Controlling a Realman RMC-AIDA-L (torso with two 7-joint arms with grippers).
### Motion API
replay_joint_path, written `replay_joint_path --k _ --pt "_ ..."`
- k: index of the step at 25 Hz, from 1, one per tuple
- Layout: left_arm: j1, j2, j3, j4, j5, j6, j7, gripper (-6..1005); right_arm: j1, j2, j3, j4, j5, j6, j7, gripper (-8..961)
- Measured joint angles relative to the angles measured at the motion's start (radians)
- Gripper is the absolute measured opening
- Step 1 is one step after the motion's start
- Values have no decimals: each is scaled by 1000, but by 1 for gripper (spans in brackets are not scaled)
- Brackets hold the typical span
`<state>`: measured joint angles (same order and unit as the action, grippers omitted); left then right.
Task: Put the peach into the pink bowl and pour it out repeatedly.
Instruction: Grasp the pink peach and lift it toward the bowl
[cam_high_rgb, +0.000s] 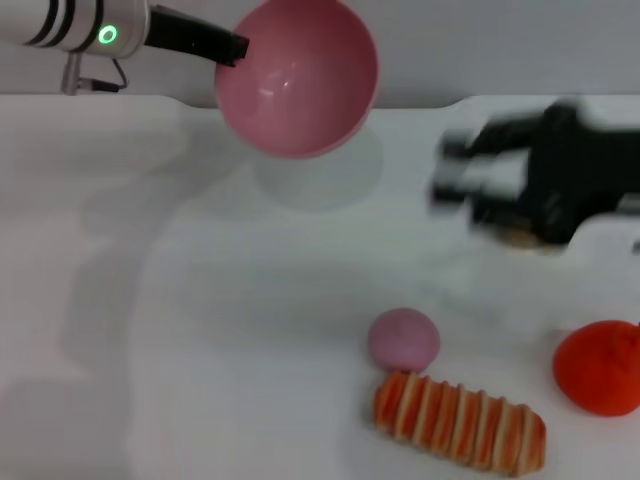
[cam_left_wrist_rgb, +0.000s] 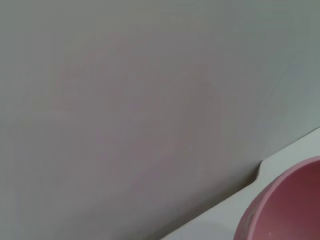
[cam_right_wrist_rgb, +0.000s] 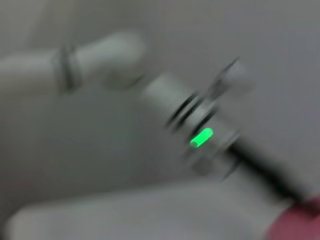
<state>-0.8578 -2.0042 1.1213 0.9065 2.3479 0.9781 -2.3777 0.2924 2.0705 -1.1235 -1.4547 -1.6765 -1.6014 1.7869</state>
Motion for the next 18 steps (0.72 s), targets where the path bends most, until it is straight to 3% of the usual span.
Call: replay_joint_path --k 4,7,12,18 --pt "18 0 2 -8 1 -5 8 42 118 -2 -94 -101 -281 -122 289 376" --pt "21 0 2 -9 1 -7 12 42 181 1 -185 -86 -466 -114 389 376" --pt "29 -2 5 -9 1 -12 15 42 252 4 -345 57 -650 37 512 376" --pt "31 -7 6 -18 2 -14 18 42 310 4 -446 224 -698 196 554 377"
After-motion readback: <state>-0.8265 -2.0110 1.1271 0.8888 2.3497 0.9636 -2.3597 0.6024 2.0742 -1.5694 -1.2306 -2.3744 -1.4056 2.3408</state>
